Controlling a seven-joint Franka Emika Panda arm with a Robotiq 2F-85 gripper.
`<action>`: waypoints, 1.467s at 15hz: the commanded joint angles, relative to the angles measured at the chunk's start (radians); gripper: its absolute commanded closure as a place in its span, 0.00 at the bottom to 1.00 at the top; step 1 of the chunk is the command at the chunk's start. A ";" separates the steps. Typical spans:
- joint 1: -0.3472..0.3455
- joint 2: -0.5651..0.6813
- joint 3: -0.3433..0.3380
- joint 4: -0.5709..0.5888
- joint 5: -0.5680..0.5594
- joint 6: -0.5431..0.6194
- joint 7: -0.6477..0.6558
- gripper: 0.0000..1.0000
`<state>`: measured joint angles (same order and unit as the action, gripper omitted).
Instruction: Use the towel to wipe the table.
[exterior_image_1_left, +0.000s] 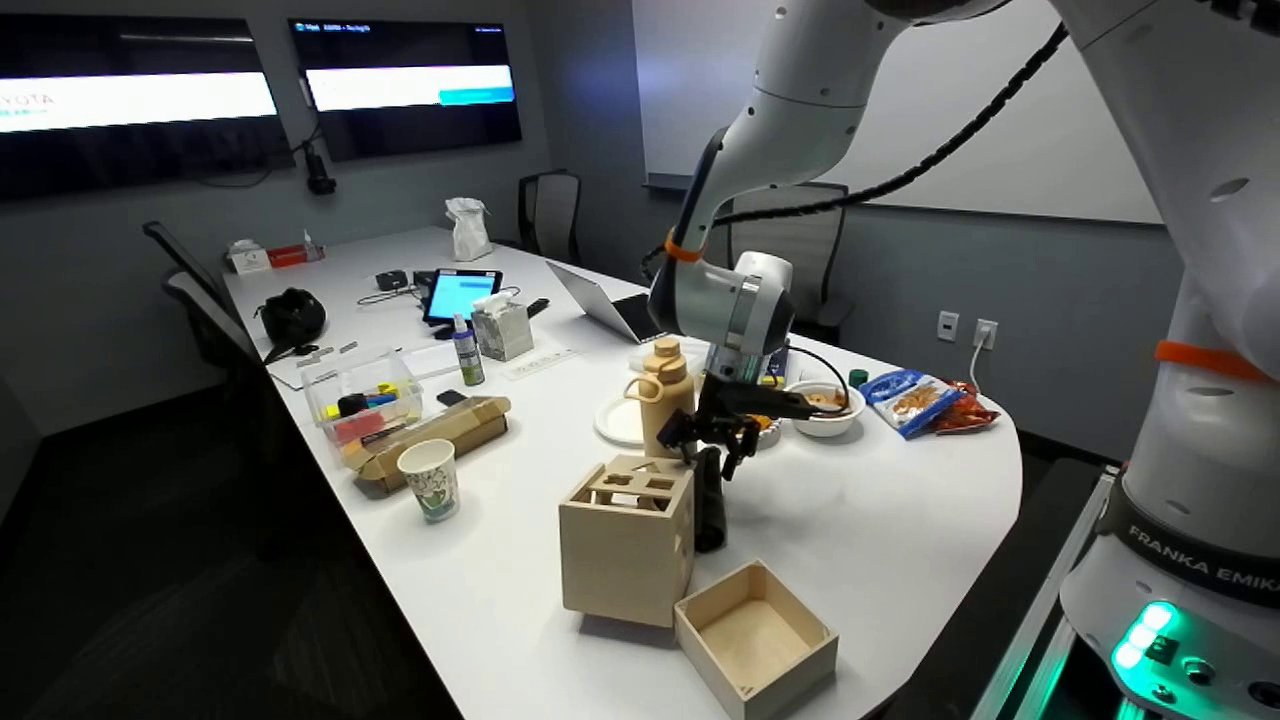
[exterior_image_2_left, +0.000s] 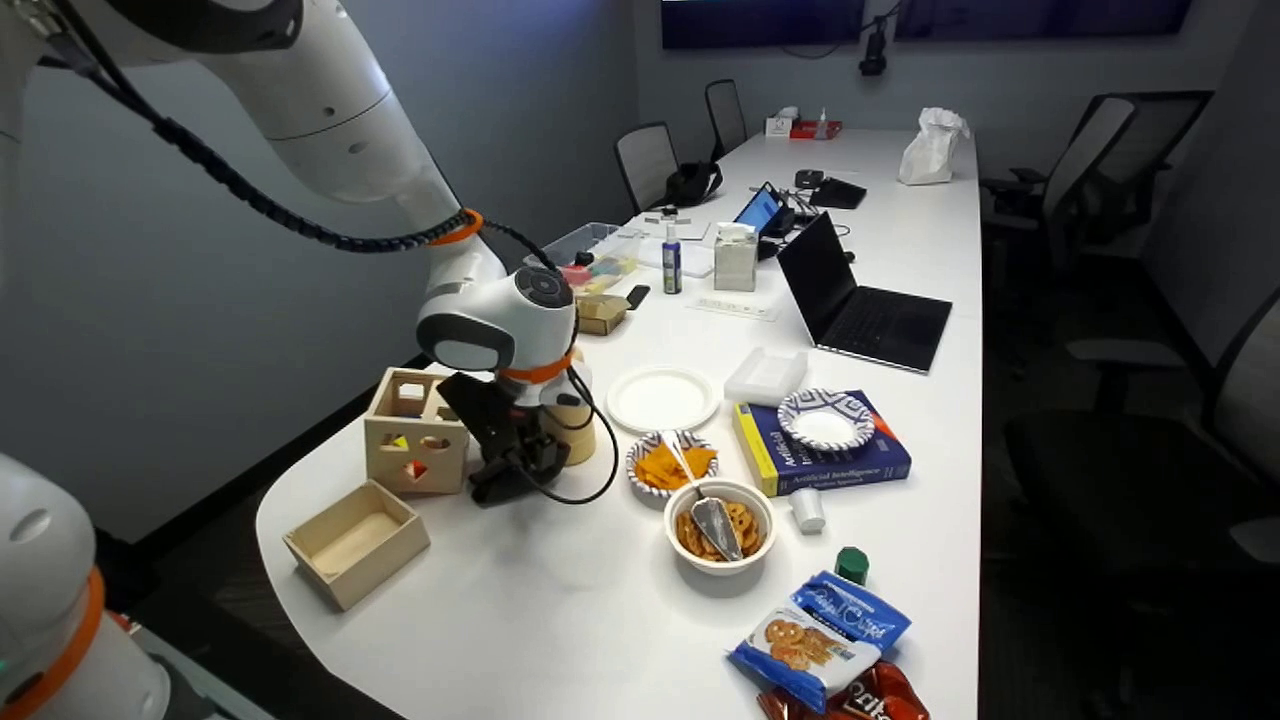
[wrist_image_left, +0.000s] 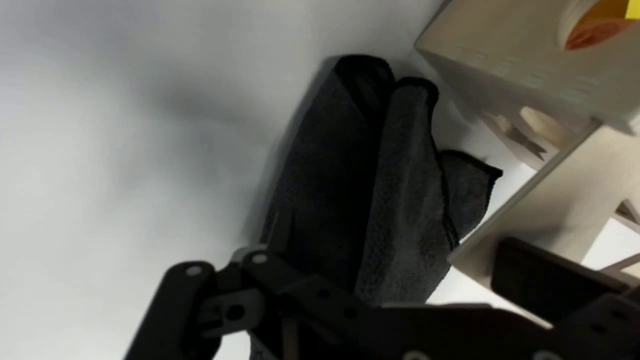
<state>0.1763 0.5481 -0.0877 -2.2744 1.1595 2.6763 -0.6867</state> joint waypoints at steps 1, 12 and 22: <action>-0.038 -0.014 0.040 -0.001 0.092 0.004 -0.106 0.00; -0.046 -0.180 0.090 -0.128 0.326 0.005 -0.347 0.00; -0.062 -0.147 0.054 -0.152 0.514 0.100 -0.348 0.00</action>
<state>0.1103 0.3839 -0.0277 -2.4357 1.6411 2.7295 -1.0437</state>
